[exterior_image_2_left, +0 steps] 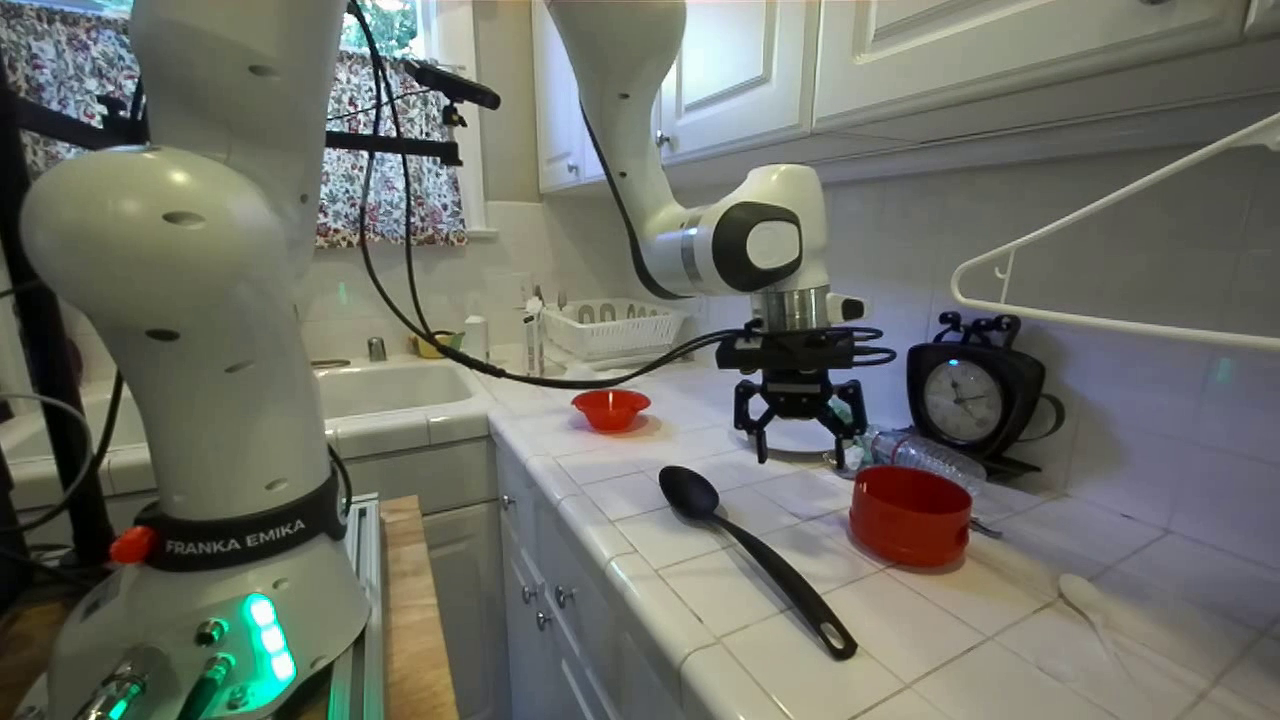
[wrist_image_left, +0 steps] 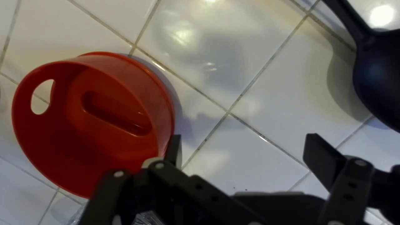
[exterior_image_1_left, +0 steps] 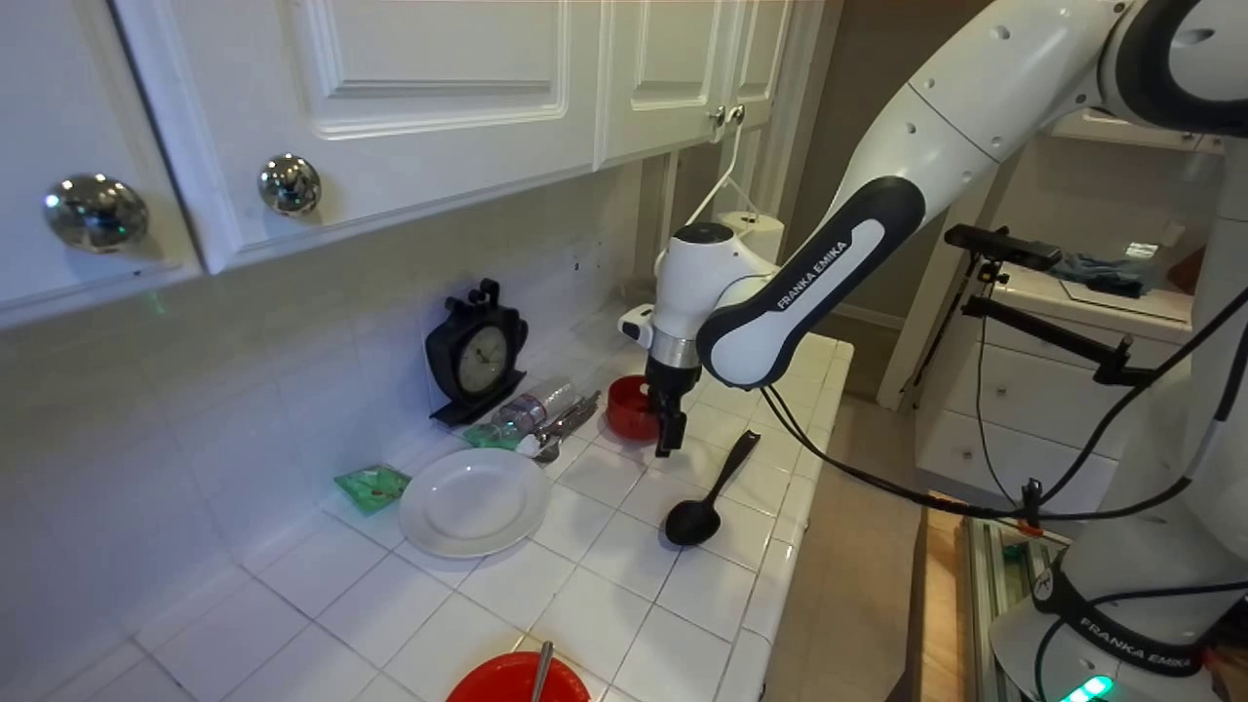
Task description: Put the red object on it's side
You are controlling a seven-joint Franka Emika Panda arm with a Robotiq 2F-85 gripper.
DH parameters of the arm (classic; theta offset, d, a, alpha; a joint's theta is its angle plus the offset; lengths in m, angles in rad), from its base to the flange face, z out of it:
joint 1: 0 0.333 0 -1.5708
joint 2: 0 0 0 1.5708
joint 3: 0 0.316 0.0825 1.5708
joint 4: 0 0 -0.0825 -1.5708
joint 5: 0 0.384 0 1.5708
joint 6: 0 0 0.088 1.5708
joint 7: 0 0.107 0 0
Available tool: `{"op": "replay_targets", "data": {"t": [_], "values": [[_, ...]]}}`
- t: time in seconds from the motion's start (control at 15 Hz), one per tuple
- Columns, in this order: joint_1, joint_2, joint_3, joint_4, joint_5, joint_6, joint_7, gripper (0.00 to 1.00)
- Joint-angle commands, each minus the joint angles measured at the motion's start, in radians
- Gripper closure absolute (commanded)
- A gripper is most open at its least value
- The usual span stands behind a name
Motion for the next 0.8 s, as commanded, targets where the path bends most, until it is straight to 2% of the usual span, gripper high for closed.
{"op": "replay_targets", "data": {"t": [0.0,0.2,0.73], "values": [[-0.022,0.016,0.001,0.024,0.002,0.029,-0.024,0.0],[-0.021,0.026,-0.016,0.037,-0.017,0.034,-0.009,0.0],[-0.038,0.071,0.0,0.056,0.009,0.047,-0.025,0.0]]}}
